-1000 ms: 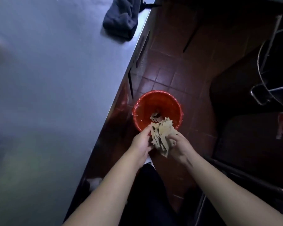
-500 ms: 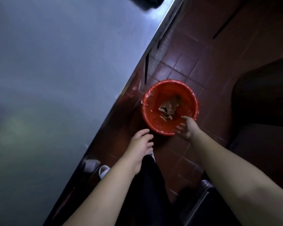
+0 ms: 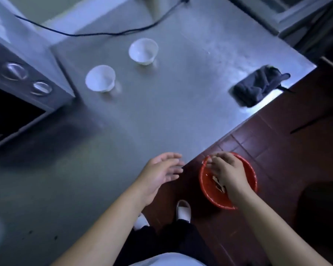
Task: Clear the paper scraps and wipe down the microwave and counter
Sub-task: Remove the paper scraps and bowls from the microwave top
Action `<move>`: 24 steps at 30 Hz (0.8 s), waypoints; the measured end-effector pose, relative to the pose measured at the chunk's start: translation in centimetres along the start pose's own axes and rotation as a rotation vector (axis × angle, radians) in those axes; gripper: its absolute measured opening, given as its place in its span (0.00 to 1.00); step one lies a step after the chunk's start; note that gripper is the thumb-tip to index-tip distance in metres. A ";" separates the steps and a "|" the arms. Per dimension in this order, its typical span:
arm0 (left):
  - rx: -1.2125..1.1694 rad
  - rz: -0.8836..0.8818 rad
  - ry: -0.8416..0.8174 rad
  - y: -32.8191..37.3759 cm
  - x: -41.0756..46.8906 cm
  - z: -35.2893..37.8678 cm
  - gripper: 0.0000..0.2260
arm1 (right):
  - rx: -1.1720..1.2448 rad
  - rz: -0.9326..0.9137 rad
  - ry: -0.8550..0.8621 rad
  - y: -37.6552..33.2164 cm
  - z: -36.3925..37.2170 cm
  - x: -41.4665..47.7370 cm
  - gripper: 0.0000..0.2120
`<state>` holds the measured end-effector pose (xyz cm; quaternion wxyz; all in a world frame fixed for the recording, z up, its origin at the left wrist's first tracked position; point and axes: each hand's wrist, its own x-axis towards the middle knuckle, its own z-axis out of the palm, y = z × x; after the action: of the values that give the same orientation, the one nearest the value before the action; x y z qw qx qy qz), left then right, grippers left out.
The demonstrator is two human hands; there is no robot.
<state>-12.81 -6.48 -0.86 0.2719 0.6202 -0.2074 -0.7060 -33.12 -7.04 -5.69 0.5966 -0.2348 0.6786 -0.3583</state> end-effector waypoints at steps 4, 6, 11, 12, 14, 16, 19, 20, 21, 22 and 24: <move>-0.126 0.143 0.171 2.1 -5.1 -5.3 0.07 | -0.095 -0.162 -0.222 -6.2 6.8 -3.6 0.05; -0.183 0.227 0.262 3.5 -7.1 -8.0 0.08 | -0.137 -0.249 -0.329 -9.0 10.5 -5.1 0.06; -0.275 0.414 0.461 6.3 -13.0 -15.1 0.09 | -0.187 -0.393 -0.577 -13.1 19.2 -9.3 0.07; -0.300 0.444 0.498 6.4 -14.2 -16.5 0.09 | -0.194 -0.406 -0.619 -13.3 20.8 -10.2 0.08; -0.347 0.494 0.568 6.3 -16.3 -19.3 0.09 | -0.216 -0.425 -0.691 -13.5 23.9 -11.6 0.08; -0.384 0.530 0.623 5.9 -18.2 -22.0 0.09 | -0.247 -0.446 -0.743 -13.8 26.9 -12.9 0.07; -0.427 0.567 0.676 5.0 -20.4 -26.2 0.08 | -0.305 -0.506 -0.788 -14.1 31.5 -14.7 0.07; -0.437 0.580 0.695 4.8 -21.1 -27.7 0.08 | -0.336 -0.545 -0.787 -14.3 33.2 -15.3 0.07; -0.440 0.590 0.714 4.6 -21.7 -29.4 0.08 | -0.371 -0.587 -0.777 -14.5 34.9 -15.9 0.07; -0.438 0.600 0.733 4.4 -22.3 -31.1 0.08 | -0.406 -0.630 -0.760 -14.7 36.7 -16.5 0.07; -0.436 0.620 0.770 4.3 -23.3 -34.5 0.08 | -0.487 -0.726 -0.721 -15.5 40.3 -17.4 0.05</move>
<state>23.80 6.67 14.67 0.6461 0.6730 -0.1148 -0.3412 7.72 -12.13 16.09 0.5577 -0.6914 0.3709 -0.2708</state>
